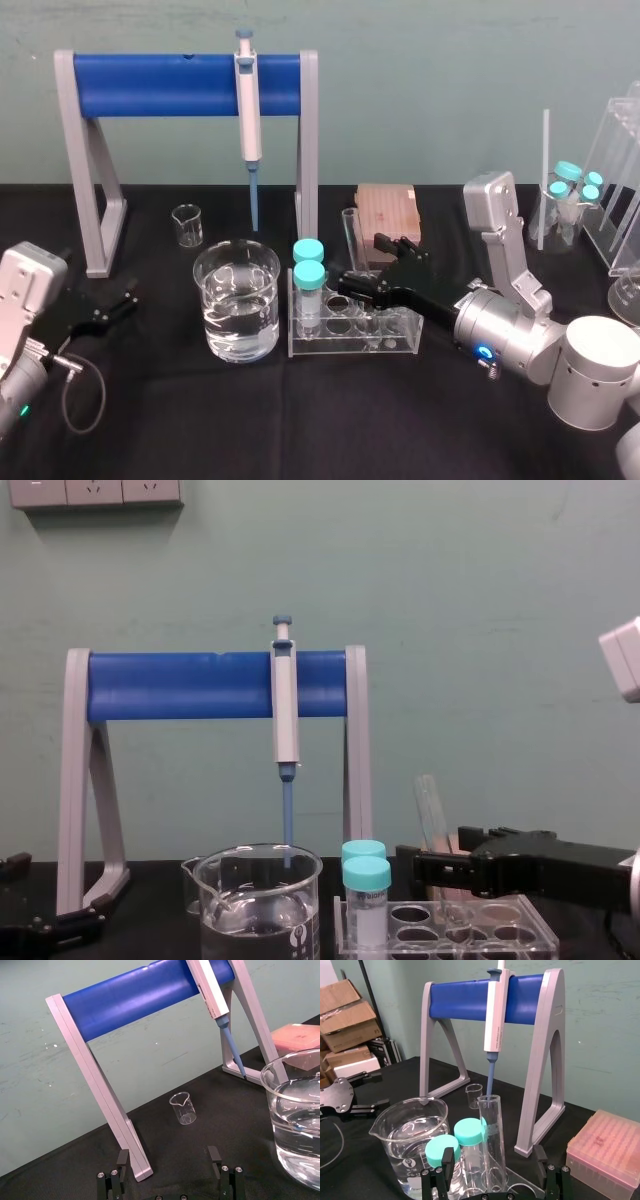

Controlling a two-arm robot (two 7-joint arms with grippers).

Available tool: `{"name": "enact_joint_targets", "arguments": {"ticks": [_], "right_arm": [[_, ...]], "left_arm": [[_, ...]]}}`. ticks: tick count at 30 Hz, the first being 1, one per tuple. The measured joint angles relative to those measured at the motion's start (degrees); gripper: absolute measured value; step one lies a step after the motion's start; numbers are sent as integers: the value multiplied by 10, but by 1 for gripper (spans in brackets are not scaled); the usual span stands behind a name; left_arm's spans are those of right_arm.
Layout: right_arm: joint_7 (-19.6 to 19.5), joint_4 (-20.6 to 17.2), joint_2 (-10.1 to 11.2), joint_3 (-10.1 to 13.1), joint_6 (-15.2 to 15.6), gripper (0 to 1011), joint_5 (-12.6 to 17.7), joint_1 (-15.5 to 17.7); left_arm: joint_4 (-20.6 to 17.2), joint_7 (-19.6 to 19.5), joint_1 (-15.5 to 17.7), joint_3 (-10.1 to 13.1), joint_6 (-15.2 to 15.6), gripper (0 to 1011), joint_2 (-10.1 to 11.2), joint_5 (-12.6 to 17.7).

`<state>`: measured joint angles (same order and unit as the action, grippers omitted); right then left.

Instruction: Hold the test tube with one hand and immerse one end into the beaker, then return it to the test tube rack.

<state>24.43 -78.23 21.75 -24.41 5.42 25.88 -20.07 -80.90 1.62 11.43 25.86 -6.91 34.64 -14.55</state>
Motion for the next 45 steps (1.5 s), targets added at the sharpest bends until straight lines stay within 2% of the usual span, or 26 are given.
{"name": "enact_joint_targets", "arguments": {"ticks": [14, 30, 38, 43, 45], "right_arm": [[9, 21, -12, 2, -5, 1000, -8, -16], [10, 23, -13, 1, -6, 994, -12, -19], [10, 23, -13, 1, -6, 823, -11, -18], [10, 23, -13, 2, -6, 682, -10, -18], [10, 23, -13, 2, -6, 596, -10, -18]], "left_arm": [[0, 0, 0, 0, 0, 1000, 0, 0], [0, 0, 0, 0, 0, 1000, 0, 0], [0, 0, 0, 0, 0, 1000, 0, 0], [0, 0, 0, 0, 0, 1000, 0, 0], [0, 0, 0, 0, 0, 1000, 0, 0]]}}
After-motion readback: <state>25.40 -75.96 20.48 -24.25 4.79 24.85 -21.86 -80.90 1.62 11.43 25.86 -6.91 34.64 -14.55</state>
